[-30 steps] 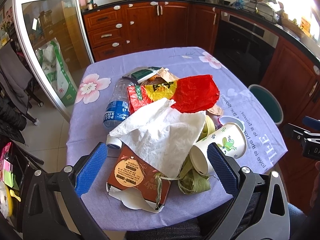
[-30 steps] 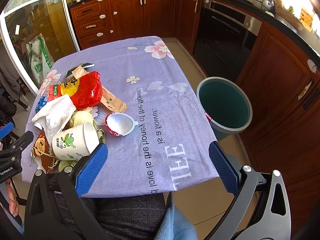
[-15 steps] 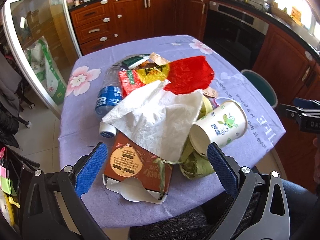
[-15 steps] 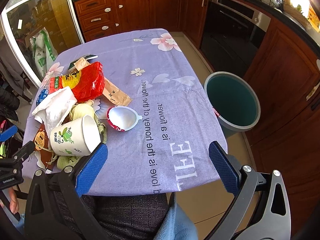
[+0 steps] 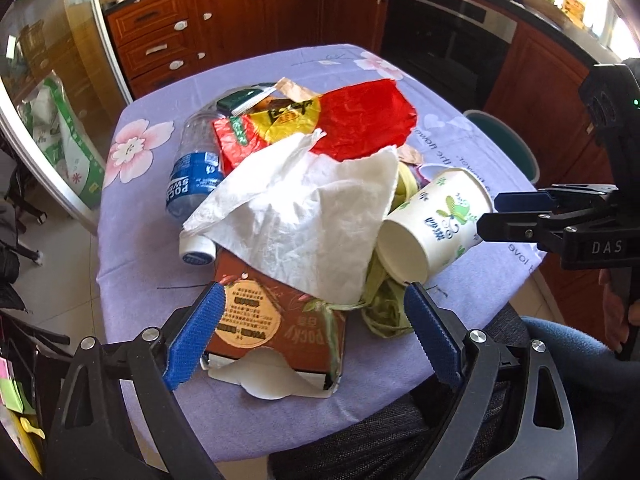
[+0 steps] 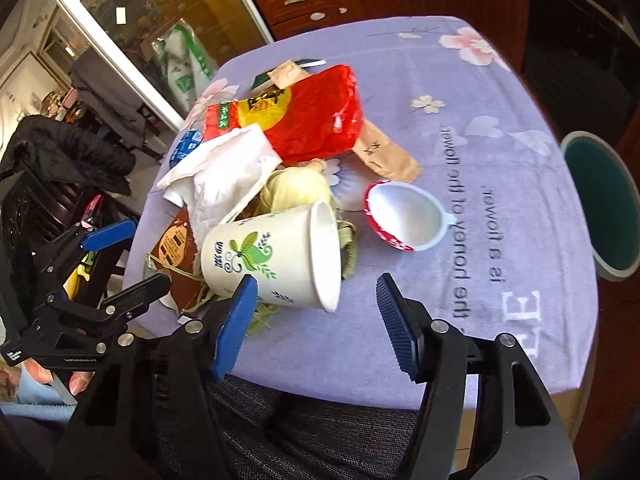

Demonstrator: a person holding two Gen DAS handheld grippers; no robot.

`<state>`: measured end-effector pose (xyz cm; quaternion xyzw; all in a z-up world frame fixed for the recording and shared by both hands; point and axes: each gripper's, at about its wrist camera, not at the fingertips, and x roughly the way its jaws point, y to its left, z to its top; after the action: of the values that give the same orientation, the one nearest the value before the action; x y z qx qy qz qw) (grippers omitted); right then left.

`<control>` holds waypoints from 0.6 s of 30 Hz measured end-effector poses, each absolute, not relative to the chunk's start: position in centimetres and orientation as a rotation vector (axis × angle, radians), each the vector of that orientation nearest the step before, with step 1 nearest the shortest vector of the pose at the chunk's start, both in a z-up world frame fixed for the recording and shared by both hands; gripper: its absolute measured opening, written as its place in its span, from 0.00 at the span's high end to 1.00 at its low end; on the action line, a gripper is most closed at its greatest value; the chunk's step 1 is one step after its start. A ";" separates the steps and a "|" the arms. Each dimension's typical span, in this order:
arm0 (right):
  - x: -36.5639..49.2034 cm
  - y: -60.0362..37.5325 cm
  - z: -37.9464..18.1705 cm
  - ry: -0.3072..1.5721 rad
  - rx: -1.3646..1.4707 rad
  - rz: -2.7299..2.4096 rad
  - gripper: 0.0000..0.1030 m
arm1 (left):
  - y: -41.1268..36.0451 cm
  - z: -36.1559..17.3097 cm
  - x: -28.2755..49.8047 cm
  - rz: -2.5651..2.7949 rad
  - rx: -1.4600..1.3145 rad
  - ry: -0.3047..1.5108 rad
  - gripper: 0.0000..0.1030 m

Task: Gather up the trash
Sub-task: 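Grasp the white paper cup with the right tool while the left tool grasps the white tissue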

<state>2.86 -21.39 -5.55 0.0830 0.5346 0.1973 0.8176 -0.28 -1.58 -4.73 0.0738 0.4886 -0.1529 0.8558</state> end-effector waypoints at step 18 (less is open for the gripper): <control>2.3 -20.5 -0.4 1.039 0.184 0.534 0.96 | 0.6 -2.9 2.7 -0.259 0.193 0.984 0.11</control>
<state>2.29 -20.55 -0.35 0.0866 0.4897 0.2516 0.8303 2.71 0.59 -2.88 0.0922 0.4703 -0.1238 0.8689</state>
